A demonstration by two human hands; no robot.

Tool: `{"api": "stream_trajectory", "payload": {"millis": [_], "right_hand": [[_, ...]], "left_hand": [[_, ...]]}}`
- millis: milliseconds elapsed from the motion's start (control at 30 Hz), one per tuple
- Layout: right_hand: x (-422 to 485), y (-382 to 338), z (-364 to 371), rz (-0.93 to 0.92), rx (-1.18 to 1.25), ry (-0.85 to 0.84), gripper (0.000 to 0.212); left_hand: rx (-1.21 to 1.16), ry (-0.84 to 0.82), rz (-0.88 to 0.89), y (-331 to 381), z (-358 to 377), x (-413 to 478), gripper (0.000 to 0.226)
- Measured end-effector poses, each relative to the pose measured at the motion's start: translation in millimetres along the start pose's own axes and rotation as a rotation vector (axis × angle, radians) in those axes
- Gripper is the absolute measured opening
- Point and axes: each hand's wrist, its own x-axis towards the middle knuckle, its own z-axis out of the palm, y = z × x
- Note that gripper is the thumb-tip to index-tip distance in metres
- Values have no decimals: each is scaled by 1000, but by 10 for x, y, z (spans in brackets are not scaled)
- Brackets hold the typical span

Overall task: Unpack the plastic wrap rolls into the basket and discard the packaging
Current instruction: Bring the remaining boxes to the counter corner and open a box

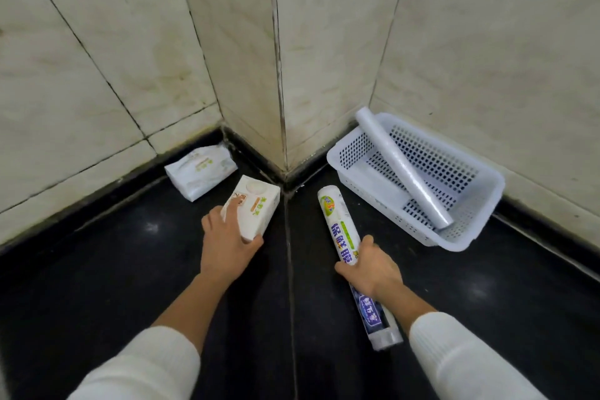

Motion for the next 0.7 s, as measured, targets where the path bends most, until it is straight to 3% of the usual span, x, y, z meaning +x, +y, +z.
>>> {"api": "stream_trajectory", "payload": {"millis": [300,500,700], "right_hand": [[138,-142,-36,57,-15,58,60],[80,-122,-44,81,55,57,61],[-238,168,-152,105,139,195,68]], "left_hand": [[150,-2,129,-351,-8,492,78],[40,-137,353,93,342,55,71],[-156,-254,419,781,613,-348,56]]}}
